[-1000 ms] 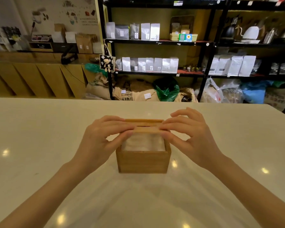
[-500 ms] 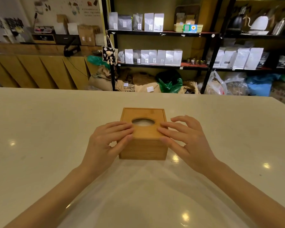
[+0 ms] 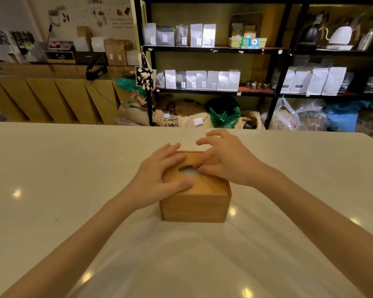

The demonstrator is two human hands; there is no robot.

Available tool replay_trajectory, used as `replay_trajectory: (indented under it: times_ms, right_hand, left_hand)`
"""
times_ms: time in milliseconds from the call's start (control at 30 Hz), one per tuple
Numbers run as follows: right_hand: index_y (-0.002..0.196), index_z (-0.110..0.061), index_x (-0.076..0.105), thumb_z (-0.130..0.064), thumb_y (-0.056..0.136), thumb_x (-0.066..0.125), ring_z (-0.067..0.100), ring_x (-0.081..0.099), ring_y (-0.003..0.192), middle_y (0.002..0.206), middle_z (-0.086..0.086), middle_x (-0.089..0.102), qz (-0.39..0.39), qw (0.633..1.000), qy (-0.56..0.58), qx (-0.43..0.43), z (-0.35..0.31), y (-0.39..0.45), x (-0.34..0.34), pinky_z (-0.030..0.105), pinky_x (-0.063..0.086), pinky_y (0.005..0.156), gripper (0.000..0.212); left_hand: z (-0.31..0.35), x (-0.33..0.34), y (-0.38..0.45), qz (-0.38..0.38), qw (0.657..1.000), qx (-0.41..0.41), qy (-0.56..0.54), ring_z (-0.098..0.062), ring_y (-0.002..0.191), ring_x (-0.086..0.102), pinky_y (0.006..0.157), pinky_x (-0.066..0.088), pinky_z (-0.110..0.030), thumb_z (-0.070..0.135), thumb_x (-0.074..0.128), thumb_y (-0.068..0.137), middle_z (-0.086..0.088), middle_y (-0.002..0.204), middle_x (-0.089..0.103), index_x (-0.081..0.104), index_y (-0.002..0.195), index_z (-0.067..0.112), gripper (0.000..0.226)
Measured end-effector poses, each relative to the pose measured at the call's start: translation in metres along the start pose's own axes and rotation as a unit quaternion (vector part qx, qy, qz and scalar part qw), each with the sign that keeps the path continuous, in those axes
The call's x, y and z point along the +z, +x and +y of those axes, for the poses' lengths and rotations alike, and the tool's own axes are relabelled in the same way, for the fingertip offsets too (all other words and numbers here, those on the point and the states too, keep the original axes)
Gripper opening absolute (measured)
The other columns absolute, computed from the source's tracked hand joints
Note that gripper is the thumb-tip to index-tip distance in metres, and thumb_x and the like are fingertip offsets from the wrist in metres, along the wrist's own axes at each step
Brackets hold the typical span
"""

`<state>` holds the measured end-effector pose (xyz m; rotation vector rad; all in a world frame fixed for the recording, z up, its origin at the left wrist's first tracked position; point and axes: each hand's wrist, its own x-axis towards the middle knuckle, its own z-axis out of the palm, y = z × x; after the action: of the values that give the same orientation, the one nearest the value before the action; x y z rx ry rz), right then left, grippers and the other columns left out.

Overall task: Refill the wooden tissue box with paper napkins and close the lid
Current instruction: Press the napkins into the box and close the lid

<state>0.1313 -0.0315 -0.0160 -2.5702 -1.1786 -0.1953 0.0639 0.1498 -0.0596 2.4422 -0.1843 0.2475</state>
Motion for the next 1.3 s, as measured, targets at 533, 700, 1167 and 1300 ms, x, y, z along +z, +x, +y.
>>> replay_trajectory:
  times_ms: [533, 700, 1167, 1300]
  right_hand:
    - [0.096, -0.035, 0.074, -0.041, 0.087, 0.055, 0.018, 0.010, 0.142, 0.150, -0.012, 0.036, -0.117, 0.970, -0.151, -0.147, -0.008, 0.037, 0.004, 0.032, 0.008, 0.112, 0.021]
    - [0.095, -0.032, 0.075, -0.035, 0.086, 0.058, 0.018, 0.012, 0.141, 0.149, -0.012, 0.038, -0.112, 0.974, -0.132, -0.149, -0.005, 0.034, 0.005, 0.030, 0.008, 0.110, 0.020]
    - [0.095, -0.020, 0.075, -0.028, 0.089, 0.057, 0.013, 0.032, 0.131, 0.125, -0.005, 0.061, 0.001, 0.992, -0.035, -0.121, -0.002, 0.012, -0.010, 0.024, 0.017, 0.102, 0.021]
    - [0.093, -0.018, 0.071, -0.032, 0.087, 0.050, 0.019, 0.040, 0.127, 0.117, -0.002, 0.065, 0.026, 0.989, -0.055, -0.132, -0.006, 0.008, -0.014, 0.029, 0.026, 0.102, 0.026]
  left_hand:
    - [0.000, -0.007, 0.004, -0.091, 0.991, -0.074, 0.059, -0.002, 0.142, -0.009, 0.115, 0.001, -0.039, 0.083, 0.033, 0.047, 0.019, 0.157, -0.002, 0.016, 0.101, 0.076, 0.058]
    - [-0.001, -0.006, 0.005, -0.100, 0.990, -0.087, 0.055, -0.005, 0.143, -0.010, 0.115, 0.001, -0.041, 0.084, 0.034, 0.046, 0.018, 0.157, -0.005, 0.016, 0.115, 0.074, 0.072]
    - [0.001, -0.005, 0.006, -0.096, 0.985, -0.099, 0.106, -0.008, 0.142, -0.020, 0.115, -0.007, -0.047, 0.087, 0.030, 0.048, 0.015, 0.157, -0.016, 0.013, 0.136, 0.058, 0.094]
    - [-0.002, -0.005, 0.007, -0.082, 0.980, -0.043, 0.174, 0.001, 0.134, -0.032, 0.110, -0.021, -0.049, 0.096, 0.009, 0.043, 0.018, 0.155, -0.018, 0.009, 0.141, 0.053, 0.107]
